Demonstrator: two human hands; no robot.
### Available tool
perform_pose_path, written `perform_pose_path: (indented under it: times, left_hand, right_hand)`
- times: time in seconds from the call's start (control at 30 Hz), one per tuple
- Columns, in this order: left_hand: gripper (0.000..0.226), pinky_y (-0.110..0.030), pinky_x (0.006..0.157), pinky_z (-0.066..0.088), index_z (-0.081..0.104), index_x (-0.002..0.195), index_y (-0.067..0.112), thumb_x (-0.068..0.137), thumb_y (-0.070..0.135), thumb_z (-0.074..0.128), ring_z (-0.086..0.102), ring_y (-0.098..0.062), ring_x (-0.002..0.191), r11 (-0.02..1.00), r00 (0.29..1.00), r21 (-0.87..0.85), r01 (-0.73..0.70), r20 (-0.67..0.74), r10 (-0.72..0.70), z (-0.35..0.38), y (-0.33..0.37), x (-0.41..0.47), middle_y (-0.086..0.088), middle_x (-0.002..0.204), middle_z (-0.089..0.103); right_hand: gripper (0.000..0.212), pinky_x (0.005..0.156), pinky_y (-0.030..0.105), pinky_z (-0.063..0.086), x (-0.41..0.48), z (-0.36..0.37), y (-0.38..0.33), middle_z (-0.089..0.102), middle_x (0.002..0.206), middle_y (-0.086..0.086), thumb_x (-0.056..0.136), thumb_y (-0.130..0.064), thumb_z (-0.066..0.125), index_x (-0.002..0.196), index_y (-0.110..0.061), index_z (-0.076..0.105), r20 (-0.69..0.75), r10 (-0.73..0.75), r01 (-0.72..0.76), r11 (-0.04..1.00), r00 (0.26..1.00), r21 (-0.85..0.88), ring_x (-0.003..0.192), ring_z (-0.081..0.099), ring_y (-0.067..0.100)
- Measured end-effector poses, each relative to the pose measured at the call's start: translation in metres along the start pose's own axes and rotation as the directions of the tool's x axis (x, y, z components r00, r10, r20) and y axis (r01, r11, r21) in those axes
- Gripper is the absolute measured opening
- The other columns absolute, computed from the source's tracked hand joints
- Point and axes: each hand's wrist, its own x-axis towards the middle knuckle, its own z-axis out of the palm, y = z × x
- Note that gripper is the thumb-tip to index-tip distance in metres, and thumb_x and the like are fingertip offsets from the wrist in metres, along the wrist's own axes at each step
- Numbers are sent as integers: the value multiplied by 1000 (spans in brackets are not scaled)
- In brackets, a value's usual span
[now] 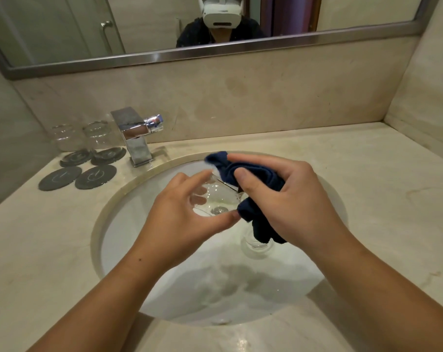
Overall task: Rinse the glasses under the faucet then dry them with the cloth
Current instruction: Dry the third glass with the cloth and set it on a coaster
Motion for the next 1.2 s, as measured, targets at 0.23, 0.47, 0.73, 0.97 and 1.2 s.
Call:
perform_pose_path:
  times: [0.23,0.47,0.73,0.97,1.2]
  left_hand:
    - [78,-33,94,61,67,139,45,69,69,90,71,-2,108,974,996,-209,85,-5,-88,2,11,0,13,125,72]
    - [35,-15,74,55,80,110,40,79,52,89,75,-3,90,888,985,-427,172,87,-149,6,20,-1,12,96,80]
    - [41,-31,93,58,78,114,27,83,53,81,77,-7,99,829,970,-511,229,46,-240,0,18,1,9,103,82]
    - [40,-16,78,55,77,110,30,78,53,80,75,0,90,852,984,-493,174,57,-168,-2,24,-1,14,94,80]
    - [59,-46,106,57,68,123,43,69,64,77,78,-16,107,742,974,-630,227,126,-191,1,13,2,9,107,81]
  right_hand:
    - [23,71,28,60,9,5,17,81,92,-9,103,-22,68,120,-34,78,-117,58,-43,990,991,135,76,74,9]
    - [36,100,36,59,7,11,15,78,114,-17,108,-29,59,136,-52,65,-54,75,-69,992,996,105,104,74,6]
    - [43,45,34,53,-11,30,5,73,81,9,108,-37,52,144,-61,52,40,50,-54,993,998,102,60,72,22]
    - [48,50,34,55,-7,26,13,72,76,-10,112,-32,44,145,-67,47,-2,8,-8,1000,1000,-27,61,74,21]
    - [40,107,40,54,1,21,25,72,126,-30,112,-35,49,143,-60,55,-52,-19,16,998,998,-63,116,69,3]
